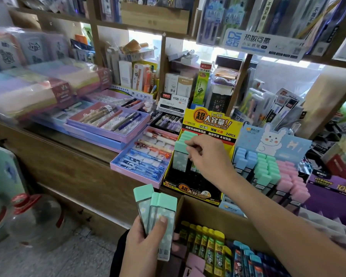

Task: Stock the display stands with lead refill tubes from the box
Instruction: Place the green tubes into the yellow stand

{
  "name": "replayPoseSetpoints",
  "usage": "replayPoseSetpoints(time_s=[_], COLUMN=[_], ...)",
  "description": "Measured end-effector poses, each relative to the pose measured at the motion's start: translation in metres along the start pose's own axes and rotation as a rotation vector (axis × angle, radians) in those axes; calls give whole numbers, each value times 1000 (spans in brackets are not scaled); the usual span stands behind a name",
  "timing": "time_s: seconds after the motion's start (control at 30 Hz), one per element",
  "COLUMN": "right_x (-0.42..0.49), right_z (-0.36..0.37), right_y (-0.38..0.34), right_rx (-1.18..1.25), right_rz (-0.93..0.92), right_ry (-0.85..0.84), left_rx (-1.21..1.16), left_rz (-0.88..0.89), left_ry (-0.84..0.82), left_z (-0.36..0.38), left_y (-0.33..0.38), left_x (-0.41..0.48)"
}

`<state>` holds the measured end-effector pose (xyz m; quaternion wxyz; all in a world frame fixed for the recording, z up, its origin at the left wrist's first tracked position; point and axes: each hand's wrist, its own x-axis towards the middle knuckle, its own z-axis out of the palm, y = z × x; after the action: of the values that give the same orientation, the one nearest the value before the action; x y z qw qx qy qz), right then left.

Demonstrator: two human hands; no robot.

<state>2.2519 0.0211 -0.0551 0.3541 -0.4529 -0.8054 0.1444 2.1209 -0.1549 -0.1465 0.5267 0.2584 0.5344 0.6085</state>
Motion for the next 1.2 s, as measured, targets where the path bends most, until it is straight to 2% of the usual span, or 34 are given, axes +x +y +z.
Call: replayPoseSetpoints(time_s=[0.23, 0.6, 0.77, 1.1, 1.2], right_x=[-1, -5, -28, -92, -100], right_z=[7, -1, -4, 7, 12], right_y=[3, -7, -6, 3, 2], right_rx=[-168, -310, -72, 470, 580], right_rz=[-63, -10, 38, 320, 379], right_ry=[0, -109, -68, -334, -353], left_rx=[-28, -32, -120, -163, -132], left_rz=[0, 23, 30, 61, 75], left_ry=[-18, -49, -29, -26, -29], left_z=[0, -1, 2, 4, 4], left_y=[2, 3, 1, -2, -2], left_x=[-2, -5, -5, -6, -6])
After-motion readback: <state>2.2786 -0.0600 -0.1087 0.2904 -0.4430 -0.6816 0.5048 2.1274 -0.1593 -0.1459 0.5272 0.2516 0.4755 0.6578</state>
